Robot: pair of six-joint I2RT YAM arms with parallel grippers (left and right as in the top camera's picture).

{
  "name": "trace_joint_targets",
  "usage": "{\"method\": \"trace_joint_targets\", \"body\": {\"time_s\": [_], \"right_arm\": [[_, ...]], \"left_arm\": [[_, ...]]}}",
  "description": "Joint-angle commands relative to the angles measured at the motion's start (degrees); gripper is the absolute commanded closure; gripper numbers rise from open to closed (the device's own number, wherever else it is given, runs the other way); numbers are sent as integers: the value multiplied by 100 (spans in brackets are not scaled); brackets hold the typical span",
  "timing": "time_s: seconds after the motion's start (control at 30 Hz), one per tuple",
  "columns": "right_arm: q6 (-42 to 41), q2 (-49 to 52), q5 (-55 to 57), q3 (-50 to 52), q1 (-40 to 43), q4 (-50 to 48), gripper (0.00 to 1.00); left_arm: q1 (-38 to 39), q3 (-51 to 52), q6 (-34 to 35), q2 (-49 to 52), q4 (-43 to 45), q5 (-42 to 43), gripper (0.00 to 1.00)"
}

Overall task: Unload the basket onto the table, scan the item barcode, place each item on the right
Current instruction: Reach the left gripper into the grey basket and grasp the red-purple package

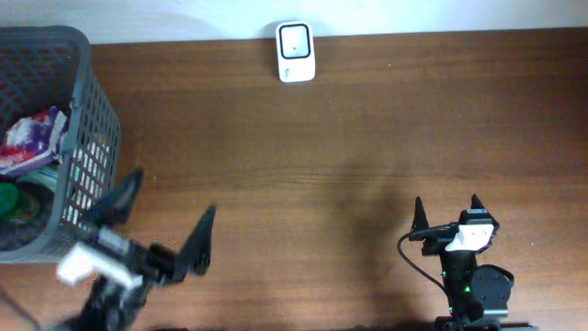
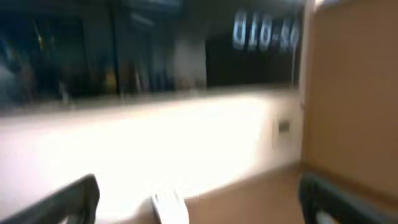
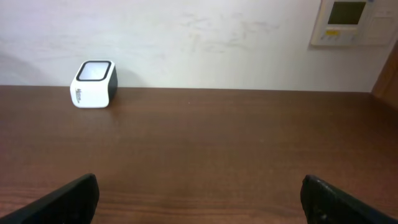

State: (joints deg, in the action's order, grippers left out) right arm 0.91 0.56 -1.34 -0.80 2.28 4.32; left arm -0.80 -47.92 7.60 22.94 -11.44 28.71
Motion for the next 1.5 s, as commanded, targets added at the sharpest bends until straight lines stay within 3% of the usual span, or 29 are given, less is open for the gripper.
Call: {"method": "trace_joint_targets", "body": {"time_s": [0.0, 0.13, 0.27, 0.33, 0.4, 0.5, 0.7, 0.87, 1.2, 1.3, 1.47], "right_arm": [[15, -37, 9, 48, 37, 20, 1], [15, -35, 11, 48, 37, 20, 1], [15, -35, 9, 48, 37, 20, 2], [15, -35, 9, 48, 37, 20, 2], [15, -35, 11, 48, 37, 20, 2], [15, -35, 11, 48, 37, 20, 1], [15, -35, 11, 48, 37, 20, 1], [15, -35, 9, 48, 37, 20, 1], [15, -35, 11, 48, 37, 20, 1], [15, -35, 11, 48, 37, 20, 1], [15, -35, 9, 48, 37, 20, 1]], "left_arm": [[-13, -1237, 48, 1493, -1305, 1714, 1], [-13, -1257, 57, 2229, -1104, 1993, 1], [-13, -1740, 498, 2798, -1252, 1582, 1], [-11, -2697, 114, 3475, -2771, 656, 1], [-11, -3206, 2, 3917, -3692, -166, 1], [-13, -3237, 7, 4218, -4159, -199, 1], [-11, -3355, 2, 4310, -4245, -186, 1], [-11, -4730, 7, 4865, -5748, -2129, 1], [-13, -4723, 4, 4929, -5886, -2129, 1], [-44, -4857, 396, 4933, -5589, -2767, 1], [-892, -5442, 590, 5045, -4951, -2802, 1]]}}
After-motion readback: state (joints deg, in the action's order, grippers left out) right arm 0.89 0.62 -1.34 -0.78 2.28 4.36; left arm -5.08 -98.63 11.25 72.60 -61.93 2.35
